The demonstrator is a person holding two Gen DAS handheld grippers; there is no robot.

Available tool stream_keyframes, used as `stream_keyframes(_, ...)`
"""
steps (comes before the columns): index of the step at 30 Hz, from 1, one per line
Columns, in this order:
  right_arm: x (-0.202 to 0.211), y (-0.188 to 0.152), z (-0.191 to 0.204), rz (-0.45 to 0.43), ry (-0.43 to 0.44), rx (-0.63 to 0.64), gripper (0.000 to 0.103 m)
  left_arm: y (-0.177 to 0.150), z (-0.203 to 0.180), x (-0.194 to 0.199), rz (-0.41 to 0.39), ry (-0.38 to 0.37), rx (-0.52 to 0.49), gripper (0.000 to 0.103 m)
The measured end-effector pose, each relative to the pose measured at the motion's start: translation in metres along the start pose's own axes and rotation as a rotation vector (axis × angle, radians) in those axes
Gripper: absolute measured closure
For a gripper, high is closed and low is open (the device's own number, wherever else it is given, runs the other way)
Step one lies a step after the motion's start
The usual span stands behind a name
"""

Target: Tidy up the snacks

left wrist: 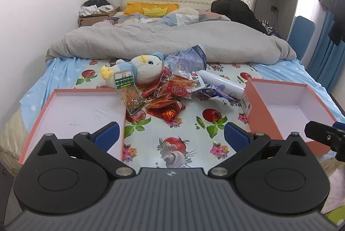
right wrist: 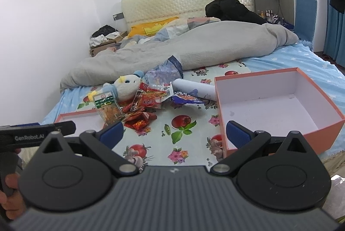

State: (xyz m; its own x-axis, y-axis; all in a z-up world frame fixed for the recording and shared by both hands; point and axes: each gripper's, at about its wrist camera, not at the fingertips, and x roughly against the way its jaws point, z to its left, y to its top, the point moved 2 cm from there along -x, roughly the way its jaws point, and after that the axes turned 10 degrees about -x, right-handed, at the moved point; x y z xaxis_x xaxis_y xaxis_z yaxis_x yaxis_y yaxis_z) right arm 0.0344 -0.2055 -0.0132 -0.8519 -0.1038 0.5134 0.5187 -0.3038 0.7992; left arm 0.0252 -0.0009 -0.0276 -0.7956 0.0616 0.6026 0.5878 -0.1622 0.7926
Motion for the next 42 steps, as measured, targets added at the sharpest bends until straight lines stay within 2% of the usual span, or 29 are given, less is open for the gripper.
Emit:
stream_keyframes(13, -0.018, -0.014, -0.005, 0.015, -0.036, -0.021, 0.0, -0.008, -0.002, -0.029, 0.058, 0.003, -0.011, 0.0)
stream_keyframes(18, -0.028, -0.02, -0.006, 0.052, -0.004, -0.036, 0.0, -0.013, -0.001, -0.045, 0.079, -0.003, -0.013, 0.0)
stream_keyframes(23, -0.038, -0.022, -0.003, 0.054, 0.004, -0.035, 0.0, -0.015, 0.002, -0.057, 0.081, -0.012, -0.012, 0.0)
stream_keyframes(30, -0.048, -0.015, -0.001, 0.01, -0.008, -0.036, 0.001, -0.014, 0.009, -0.076, 0.078, -0.01, -0.011, 0.0)
stream_keyframes(42, -0.078, -0.019, 0.0, 0.055, 0.009, -0.041, 0.001, -0.02, 0.025, -0.103, 0.088, 0.034, 0.035, 0.0)
